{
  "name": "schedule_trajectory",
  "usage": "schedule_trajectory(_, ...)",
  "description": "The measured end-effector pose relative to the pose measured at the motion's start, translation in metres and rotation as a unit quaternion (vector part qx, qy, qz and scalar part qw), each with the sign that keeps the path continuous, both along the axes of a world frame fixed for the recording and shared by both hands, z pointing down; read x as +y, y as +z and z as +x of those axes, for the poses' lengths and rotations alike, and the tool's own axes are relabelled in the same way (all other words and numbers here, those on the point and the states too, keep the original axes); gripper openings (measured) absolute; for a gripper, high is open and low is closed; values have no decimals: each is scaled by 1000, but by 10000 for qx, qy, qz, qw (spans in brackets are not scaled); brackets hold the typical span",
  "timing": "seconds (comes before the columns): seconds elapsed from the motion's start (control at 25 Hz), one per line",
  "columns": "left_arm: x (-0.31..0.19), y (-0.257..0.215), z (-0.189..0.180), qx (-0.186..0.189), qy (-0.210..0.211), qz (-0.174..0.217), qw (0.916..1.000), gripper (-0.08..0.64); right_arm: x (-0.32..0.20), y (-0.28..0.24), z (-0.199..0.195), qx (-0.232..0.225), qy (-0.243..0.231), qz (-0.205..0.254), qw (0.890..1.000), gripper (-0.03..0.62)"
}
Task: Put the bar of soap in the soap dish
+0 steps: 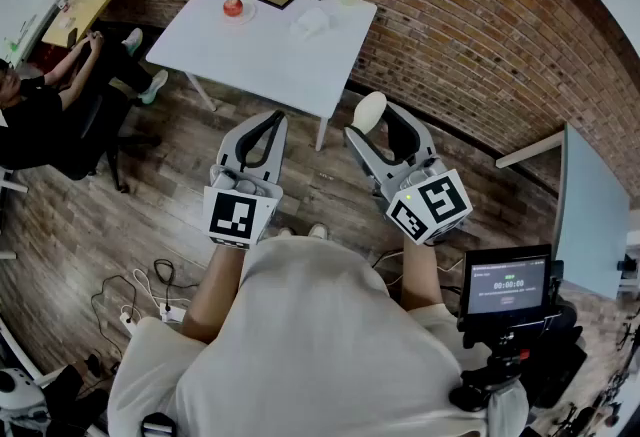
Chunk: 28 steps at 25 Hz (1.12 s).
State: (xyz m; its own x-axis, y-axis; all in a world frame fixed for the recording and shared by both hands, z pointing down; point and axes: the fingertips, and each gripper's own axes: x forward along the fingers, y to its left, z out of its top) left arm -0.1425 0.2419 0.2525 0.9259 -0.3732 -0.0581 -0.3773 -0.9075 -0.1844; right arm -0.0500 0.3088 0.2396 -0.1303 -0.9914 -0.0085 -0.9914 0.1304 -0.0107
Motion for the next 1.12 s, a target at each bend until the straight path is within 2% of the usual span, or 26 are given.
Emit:
schedule_trajectory(0.12,0,-1,-1,-12,11,24,10000,14,1,-2,-2,-122,-109,68,9998,264)
schedule_trajectory(0.52,1,6,4,-90,-77,63,9999,14,-1,2,6,-115,-212,34,9997,264)
schedule_trajectory(0.76,-11,9,21,-133,-225,-10,9997,14,-14,3,30,-145,-317,-32,9994,264)
schedule_trajectory(1.12,-24,17,35,-200,-362,-70,9991,14,-29,10,46,-174,-393,-141,9990,264)
